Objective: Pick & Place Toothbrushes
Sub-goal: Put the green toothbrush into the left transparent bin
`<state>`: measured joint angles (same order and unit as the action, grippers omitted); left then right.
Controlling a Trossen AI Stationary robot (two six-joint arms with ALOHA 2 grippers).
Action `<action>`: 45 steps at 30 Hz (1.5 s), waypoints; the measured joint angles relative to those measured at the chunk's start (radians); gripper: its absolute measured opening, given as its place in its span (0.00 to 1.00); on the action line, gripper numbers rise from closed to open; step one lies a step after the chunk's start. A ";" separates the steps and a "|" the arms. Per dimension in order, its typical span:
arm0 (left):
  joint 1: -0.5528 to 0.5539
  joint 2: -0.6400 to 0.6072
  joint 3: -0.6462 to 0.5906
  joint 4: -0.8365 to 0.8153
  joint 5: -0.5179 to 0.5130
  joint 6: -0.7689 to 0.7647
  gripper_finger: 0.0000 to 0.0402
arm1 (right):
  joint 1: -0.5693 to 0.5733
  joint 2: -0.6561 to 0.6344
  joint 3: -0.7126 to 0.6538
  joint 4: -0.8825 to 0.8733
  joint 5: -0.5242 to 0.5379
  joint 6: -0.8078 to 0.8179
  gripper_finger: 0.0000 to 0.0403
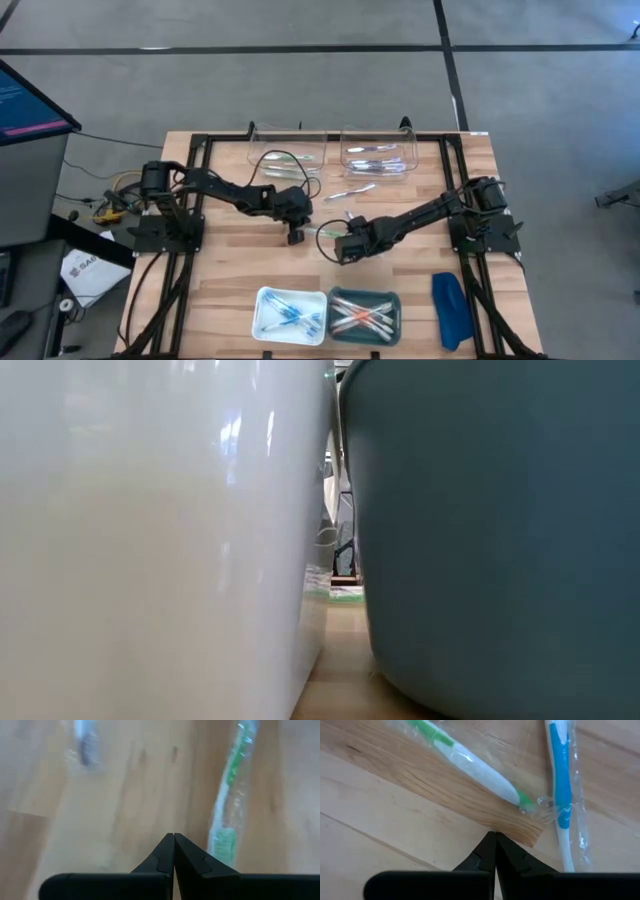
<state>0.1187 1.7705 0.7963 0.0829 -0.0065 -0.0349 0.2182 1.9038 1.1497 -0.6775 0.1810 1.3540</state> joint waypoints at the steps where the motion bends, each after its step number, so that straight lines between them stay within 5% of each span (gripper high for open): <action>1: 0.000 -0.001 0.000 -0.012 0.021 0.000 0.00 | -0.002 0.000 0.000 -0.001 0.000 0.000 0.00; 11: -0.084 -0.002 0.057 -0.174 0.067 0.004 0.00 | -0.029 0.000 -0.001 -0.003 0.008 -0.016 0.00; 20: -0.156 -0.002 0.123 -0.246 0.066 0.023 0.00 | -0.049 0.002 -0.004 0.005 0.133 -0.022 0.00; 45: -0.189 -0.002 0.146 -0.278 0.120 0.011 0.00 | -0.091 0.001 -0.002 0.155 0.093 -0.108 0.00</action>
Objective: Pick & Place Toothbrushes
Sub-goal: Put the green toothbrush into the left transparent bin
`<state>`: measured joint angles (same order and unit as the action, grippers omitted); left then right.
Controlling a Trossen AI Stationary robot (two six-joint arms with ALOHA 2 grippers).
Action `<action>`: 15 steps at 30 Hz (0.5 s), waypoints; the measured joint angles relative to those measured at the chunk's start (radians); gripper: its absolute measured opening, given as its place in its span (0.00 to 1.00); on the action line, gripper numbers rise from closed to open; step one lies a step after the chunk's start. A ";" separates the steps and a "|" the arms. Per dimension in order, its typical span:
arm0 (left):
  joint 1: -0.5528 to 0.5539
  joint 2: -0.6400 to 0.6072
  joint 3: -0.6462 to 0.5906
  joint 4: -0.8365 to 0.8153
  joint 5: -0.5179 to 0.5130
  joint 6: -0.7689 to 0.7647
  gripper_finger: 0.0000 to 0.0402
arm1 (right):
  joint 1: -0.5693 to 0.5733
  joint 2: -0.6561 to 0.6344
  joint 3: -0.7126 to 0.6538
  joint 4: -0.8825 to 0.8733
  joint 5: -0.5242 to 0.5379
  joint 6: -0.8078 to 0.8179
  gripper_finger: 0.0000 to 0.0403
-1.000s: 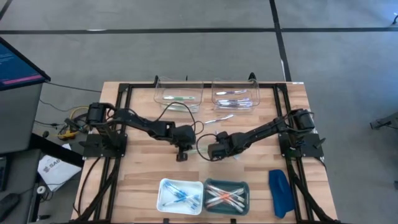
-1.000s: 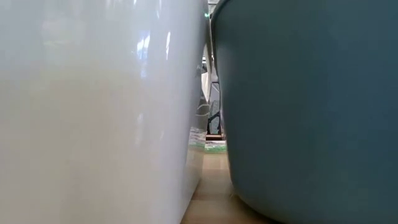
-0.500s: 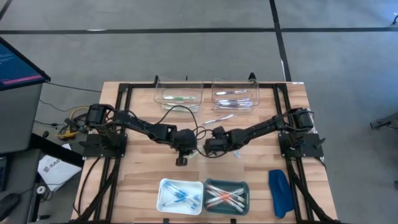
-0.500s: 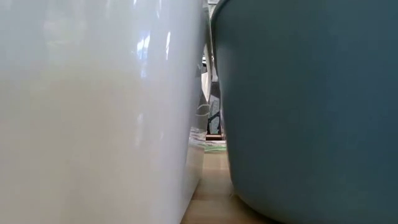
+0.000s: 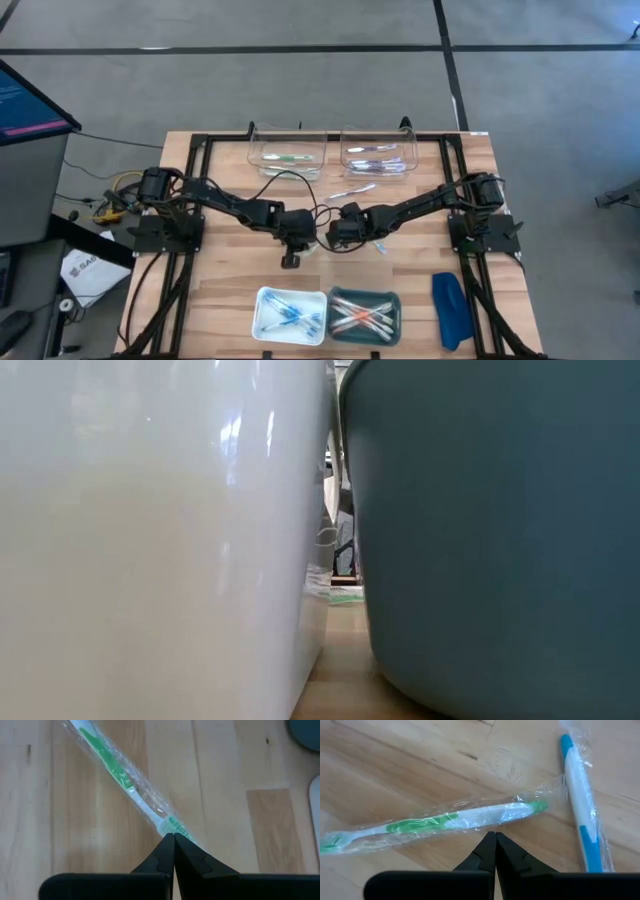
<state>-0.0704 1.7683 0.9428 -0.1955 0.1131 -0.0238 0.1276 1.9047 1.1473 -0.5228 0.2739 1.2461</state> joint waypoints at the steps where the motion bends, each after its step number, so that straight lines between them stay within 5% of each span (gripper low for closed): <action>1: -0.002 0.000 0.000 0.000 0.000 0.000 0.00 | 0.000 0.000 0.000 0.000 0.000 0.000 0.00; 15: -0.049 0.000 0.045 -0.004 0.017 0.014 0.00 | -0.010 0.102 0.058 0.033 -0.022 -0.048 0.00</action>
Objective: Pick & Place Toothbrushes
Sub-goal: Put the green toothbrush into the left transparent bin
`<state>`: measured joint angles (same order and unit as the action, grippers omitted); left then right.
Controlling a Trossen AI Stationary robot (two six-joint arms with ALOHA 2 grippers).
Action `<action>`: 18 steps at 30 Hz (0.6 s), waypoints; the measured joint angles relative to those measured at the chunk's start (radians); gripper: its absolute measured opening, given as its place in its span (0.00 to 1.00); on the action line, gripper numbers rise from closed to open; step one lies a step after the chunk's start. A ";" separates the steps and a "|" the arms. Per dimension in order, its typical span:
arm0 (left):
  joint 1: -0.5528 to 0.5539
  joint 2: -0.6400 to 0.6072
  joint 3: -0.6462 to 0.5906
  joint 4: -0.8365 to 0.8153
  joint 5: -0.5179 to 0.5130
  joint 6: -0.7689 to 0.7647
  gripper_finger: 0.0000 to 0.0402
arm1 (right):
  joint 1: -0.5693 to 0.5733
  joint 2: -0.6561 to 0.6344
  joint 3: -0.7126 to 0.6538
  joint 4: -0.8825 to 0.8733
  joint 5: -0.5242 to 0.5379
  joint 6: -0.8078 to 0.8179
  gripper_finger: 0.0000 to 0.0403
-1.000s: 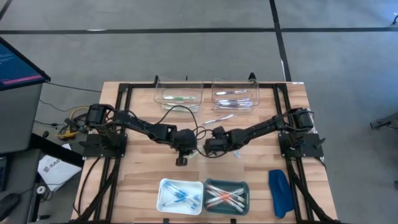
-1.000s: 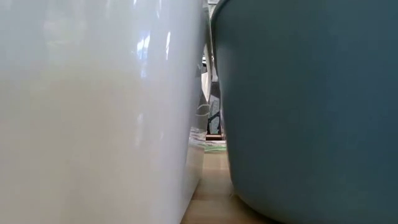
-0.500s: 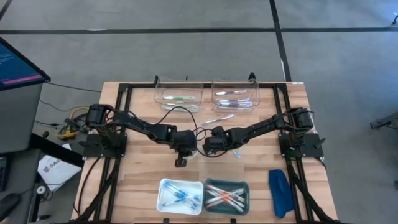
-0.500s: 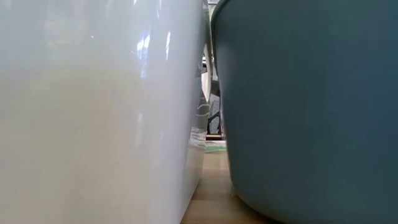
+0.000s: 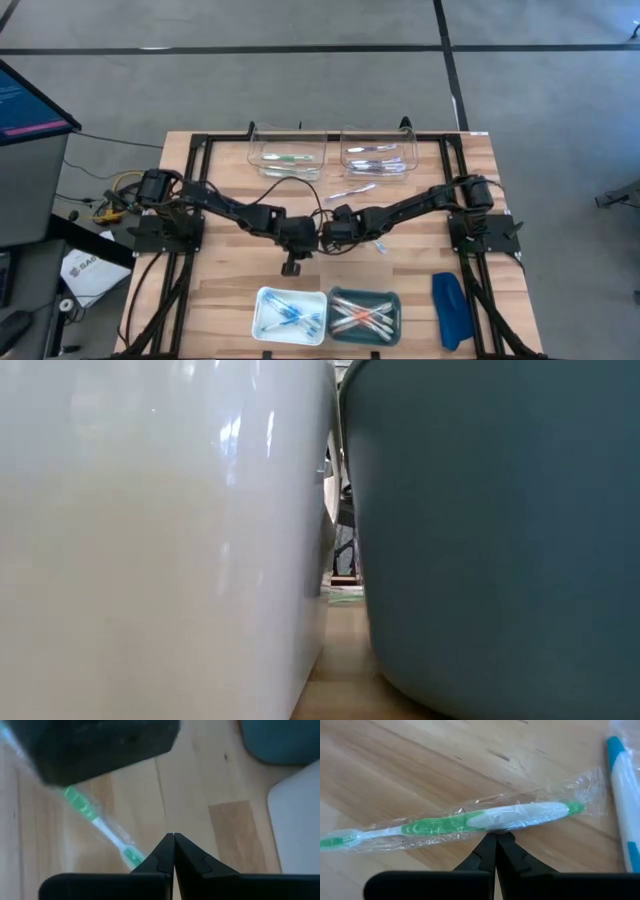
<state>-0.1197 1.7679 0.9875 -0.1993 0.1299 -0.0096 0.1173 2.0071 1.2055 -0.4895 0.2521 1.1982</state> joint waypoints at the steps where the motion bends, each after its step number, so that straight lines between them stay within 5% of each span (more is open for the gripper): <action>1: -0.003 0.000 0.001 0.000 0.000 0.002 0.00 | 0.000 0.001 0.007 0.000 0.002 -0.003 0.00; 12: 0.041 0.000 0.000 -0.035 -0.238 -0.013 0.00 | 0.006 -0.003 0.046 -0.031 0.036 -0.031 0.00; 18: 0.055 0.016 0.000 -0.107 -0.236 -0.047 0.00 | 0.005 -0.003 0.046 -0.036 0.041 -0.031 0.00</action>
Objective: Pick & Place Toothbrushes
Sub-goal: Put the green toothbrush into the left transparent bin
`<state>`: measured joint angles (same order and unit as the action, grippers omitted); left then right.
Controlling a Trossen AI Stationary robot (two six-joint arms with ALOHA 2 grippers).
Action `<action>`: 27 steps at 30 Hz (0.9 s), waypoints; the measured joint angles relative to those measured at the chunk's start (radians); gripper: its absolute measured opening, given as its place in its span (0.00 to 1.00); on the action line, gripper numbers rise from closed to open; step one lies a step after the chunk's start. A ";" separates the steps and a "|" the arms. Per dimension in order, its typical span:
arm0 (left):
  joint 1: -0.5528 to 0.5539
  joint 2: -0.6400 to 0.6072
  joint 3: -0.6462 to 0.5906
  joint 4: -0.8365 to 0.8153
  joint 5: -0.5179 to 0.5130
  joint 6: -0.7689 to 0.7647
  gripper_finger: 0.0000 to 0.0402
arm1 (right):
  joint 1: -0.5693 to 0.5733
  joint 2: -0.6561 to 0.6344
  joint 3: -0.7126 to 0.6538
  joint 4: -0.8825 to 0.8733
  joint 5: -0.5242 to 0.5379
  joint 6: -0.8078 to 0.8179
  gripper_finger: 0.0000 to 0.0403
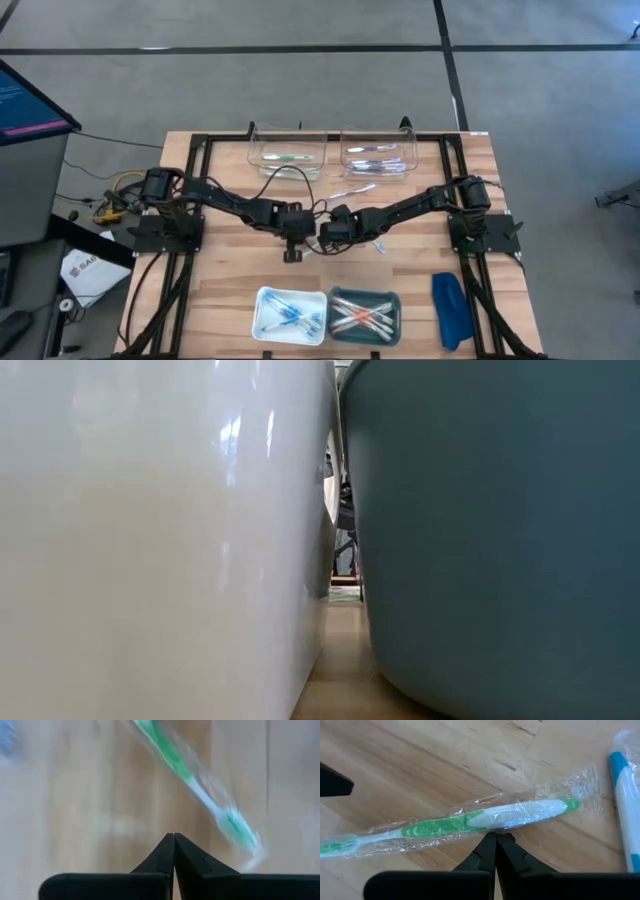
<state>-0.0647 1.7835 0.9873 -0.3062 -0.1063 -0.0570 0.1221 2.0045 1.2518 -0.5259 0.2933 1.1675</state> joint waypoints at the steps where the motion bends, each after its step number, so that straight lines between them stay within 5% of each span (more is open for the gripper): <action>1: 0.000 0.011 -0.001 -0.009 0.027 0.001 0.00 | -0.001 0.000 0.000 0.000 0.003 0.000 0.00; 6: 0.001 0.046 0.000 0.009 0.155 0.013 0.00 | -0.006 -0.001 -0.010 -0.005 0.024 0.008 0.00; 27: -0.031 0.056 0.000 0.078 0.359 0.111 0.00 | 0.009 -0.002 -0.014 0.009 0.066 -0.147 0.00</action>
<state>-0.0959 1.8397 0.9874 -0.2283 0.2523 0.0536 0.1309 2.0029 1.2373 -0.5165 0.3592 1.0205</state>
